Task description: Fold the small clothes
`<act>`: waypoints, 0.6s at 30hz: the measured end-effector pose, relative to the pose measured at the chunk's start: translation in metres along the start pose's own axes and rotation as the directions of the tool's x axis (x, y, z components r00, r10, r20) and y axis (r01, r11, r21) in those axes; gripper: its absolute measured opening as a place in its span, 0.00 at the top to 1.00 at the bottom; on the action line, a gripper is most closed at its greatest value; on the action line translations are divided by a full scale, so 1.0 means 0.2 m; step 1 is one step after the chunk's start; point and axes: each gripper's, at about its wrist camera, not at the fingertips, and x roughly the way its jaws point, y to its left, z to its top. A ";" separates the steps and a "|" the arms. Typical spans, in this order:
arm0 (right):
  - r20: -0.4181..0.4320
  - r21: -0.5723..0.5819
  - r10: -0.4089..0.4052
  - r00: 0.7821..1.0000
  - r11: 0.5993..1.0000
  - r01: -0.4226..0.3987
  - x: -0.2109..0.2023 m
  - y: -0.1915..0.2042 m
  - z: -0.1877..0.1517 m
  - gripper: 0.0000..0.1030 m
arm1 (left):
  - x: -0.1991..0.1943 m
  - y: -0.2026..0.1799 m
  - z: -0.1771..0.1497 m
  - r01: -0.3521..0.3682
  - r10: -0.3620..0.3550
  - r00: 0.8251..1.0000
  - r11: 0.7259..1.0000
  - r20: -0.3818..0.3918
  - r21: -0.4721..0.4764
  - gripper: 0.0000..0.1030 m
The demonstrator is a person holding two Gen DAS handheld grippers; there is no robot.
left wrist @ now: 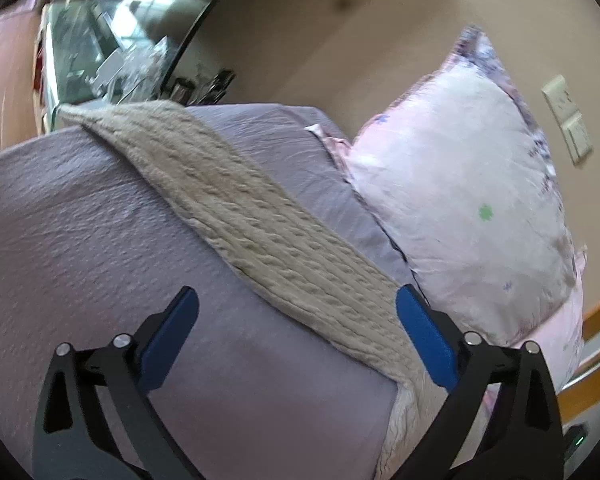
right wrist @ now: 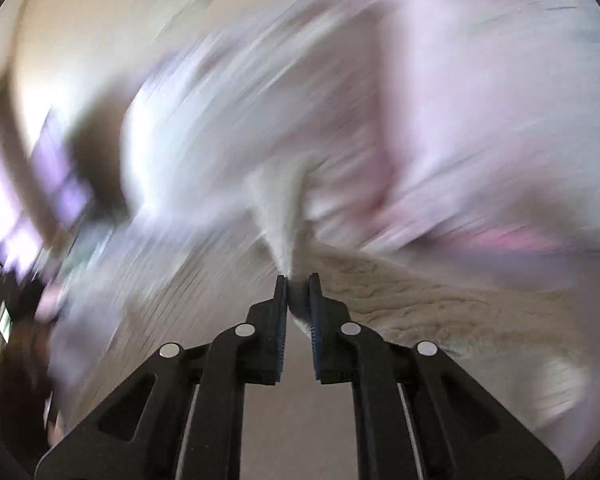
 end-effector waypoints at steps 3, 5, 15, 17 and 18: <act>-0.041 -0.060 0.037 0.998 0.997 -0.039 0.09 0.14 -0.05 0.67 | 0.04 0.07 0.05 -0.001 0.000 1.000 0.997 -0.011 -0.072 0.16; 0.034 -0.061 -0.004 0.999 0.998 0.006 0.02 0.11 -0.05 0.38 | 0.05 0.10 0.08 0.001 -0.001 1.000 0.995 0.000 -0.098 0.20; 0.120 0.119 -0.093 0.988 0.990 0.079 -0.34 -0.20 -0.25 0.31 | 0.16 0.26 0.32 -0.033 0.048 0.997 0.969 0.054 -0.246 0.69; 0.125 0.151 -0.091 0.988 0.986 0.071 -0.38 -0.25 -0.29 0.31 | 0.18 0.29 0.36 -0.094 0.105 0.994 0.958 0.027 -0.272 0.92; 0.128 0.160 -0.090 0.988 0.985 0.069 -0.40 -0.27 -0.30 0.31 | 0.17 0.23 0.37 -0.109 0.120 0.992 0.966 0.035 -0.236 0.93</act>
